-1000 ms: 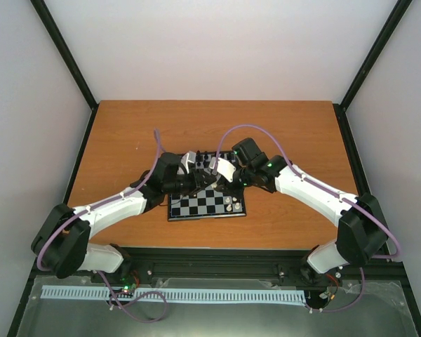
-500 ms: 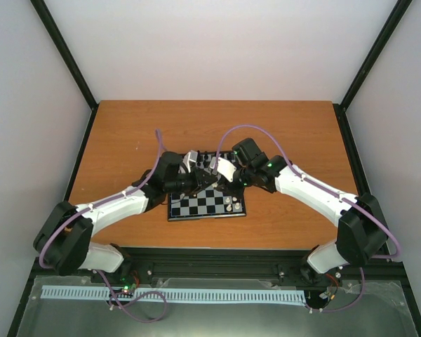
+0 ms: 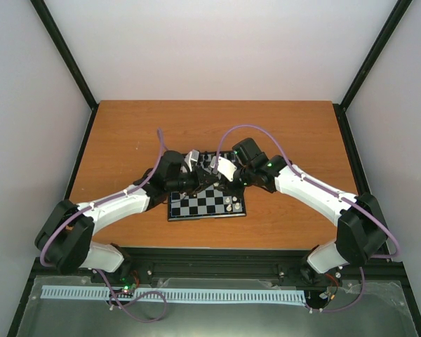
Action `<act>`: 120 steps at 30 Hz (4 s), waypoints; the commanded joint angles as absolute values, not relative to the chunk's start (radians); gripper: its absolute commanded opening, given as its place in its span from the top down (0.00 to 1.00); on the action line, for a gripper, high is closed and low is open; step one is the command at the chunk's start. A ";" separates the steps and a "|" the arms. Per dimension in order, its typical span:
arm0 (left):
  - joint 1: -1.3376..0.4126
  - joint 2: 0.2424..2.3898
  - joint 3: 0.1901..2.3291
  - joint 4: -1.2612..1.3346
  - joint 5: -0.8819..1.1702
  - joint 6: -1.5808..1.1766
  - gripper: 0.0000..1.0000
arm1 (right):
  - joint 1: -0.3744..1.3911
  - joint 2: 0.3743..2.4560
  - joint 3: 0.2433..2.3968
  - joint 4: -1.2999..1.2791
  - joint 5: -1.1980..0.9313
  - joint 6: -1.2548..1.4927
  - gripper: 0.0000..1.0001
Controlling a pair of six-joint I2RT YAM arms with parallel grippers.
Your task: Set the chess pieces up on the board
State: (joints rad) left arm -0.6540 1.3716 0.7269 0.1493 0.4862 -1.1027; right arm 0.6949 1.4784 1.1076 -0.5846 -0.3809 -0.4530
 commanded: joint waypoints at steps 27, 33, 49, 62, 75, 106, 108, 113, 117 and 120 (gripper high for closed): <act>-0.790 1.205 0.715 -0.529 -0.362 -0.670 0.99 | 0.565 1.454 1.123 -0.631 -0.493 -0.479 0.45; -0.807 1.267 0.718 -0.493 -0.343 -0.667 0.99 | 0.564 1.460 1.121 -0.633 -0.495 -0.480 0.45; -0.859 1.374 0.719 -0.424 -0.281 -0.673 0.99 | 0.565 1.476 1.124 -0.641 -0.492 -0.491 0.45; -0.891 1.393 0.723 -0.473 -0.297 -0.705 0.93 | 0.565 1.489 1.127 -0.650 -0.502 -0.493 0.45; -0.891 1.333 0.770 -0.547 -0.343 -0.690 0.62 | 0.564 1.483 1.129 -0.655 -0.497 -0.494 0.45; -0.552 1.055 0.927 -0.769 -0.106 -0.337 0.36 | 0.561 1.959 1.510 -0.690 -0.299 -1.087 0.66; -0.546 1.044 0.922 -0.768 -0.107 -0.337 0.36 | 0.562 2.009 1.557 -0.699 -0.285 -1.088 0.66; -0.543 1.020 0.914 -0.763 -0.119 -0.335 0.36 | 0.563 2.101 1.647 -0.719 -0.258 -1.082 0.66; -0.528 1.021 0.913 -0.758 -0.095 -0.332 0.36 | 0.563 2.149 1.707 -0.735 -0.239 -1.072 0.65; -0.510 1.026 0.914 -0.755 -0.065 -0.329 0.36 | 0.563 2.173 1.729 -0.739 -0.229 -1.068 0.64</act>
